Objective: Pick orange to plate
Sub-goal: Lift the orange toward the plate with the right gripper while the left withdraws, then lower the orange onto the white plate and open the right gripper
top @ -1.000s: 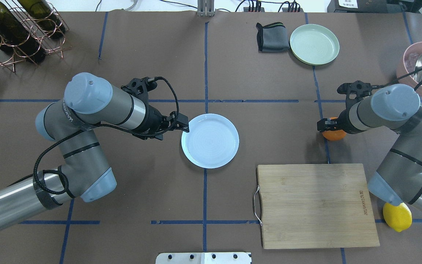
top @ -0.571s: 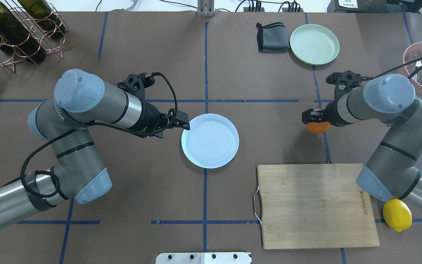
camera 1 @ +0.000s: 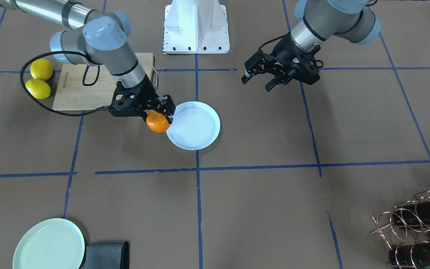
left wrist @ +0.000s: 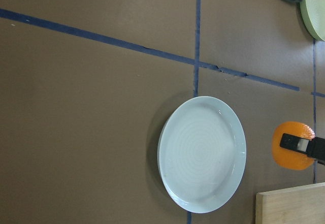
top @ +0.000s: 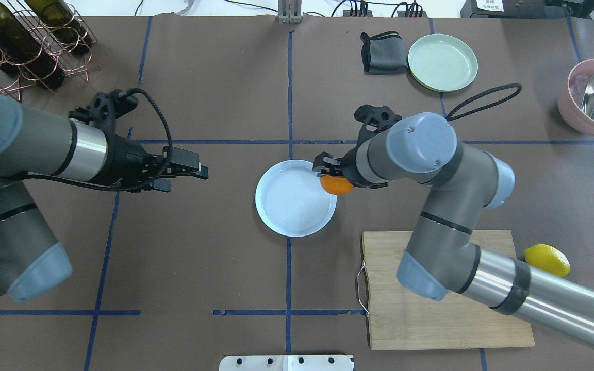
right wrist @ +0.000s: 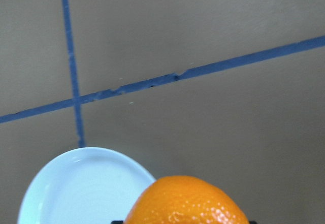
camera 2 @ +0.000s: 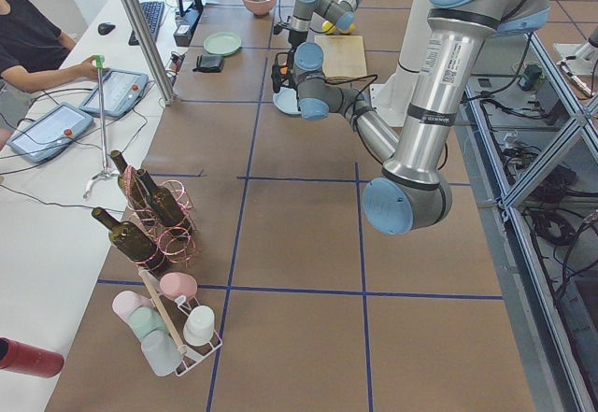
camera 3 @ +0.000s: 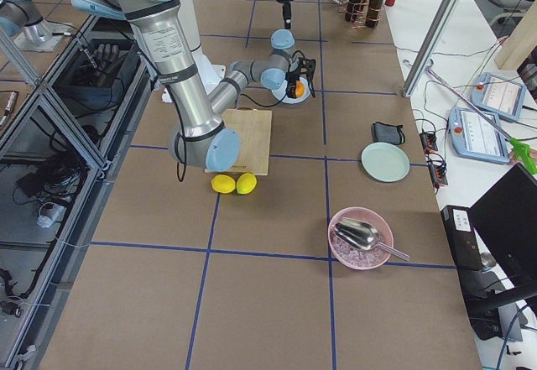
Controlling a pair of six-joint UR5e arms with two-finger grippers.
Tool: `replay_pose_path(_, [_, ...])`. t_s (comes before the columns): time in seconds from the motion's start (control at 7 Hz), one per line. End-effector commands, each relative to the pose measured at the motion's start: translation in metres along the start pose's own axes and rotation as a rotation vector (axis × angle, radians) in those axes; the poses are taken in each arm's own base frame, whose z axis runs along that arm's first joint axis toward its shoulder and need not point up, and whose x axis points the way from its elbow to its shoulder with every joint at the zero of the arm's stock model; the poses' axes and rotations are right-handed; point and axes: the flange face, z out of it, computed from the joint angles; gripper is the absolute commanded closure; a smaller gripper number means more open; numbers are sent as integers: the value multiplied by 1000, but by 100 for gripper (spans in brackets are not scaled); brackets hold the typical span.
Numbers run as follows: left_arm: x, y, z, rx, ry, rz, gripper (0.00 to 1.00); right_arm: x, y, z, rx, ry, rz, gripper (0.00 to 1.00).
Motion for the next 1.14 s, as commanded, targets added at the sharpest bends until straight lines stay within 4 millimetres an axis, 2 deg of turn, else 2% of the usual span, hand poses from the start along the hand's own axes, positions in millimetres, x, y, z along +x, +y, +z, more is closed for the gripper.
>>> replay_pose_path(0.0, [-63,-13,-41,41,-25,-37,1,-51,34,33,35,-1,18,100])
replay_pose_path(0.14, [-85,-11,-49,54,-21,-38,1,-48,34,40,46,14,17,100])
replay_pose_path(0.29, [-89,-10,-51,54,-16,-35,1,-44,37,44,44,27,15,100])
replay_pose_path(0.57, [-83,-11,-51,55,-8,-30,1,-32,41,60,35,64,6,100])
replay_pose_path(0.71, [-80,-11,-51,56,-3,-26,0,-33,44,64,33,68,4,82])
replay_pose_path(1.0, [-80,-11,-52,58,-3,-27,1,-33,45,64,33,68,1,4])
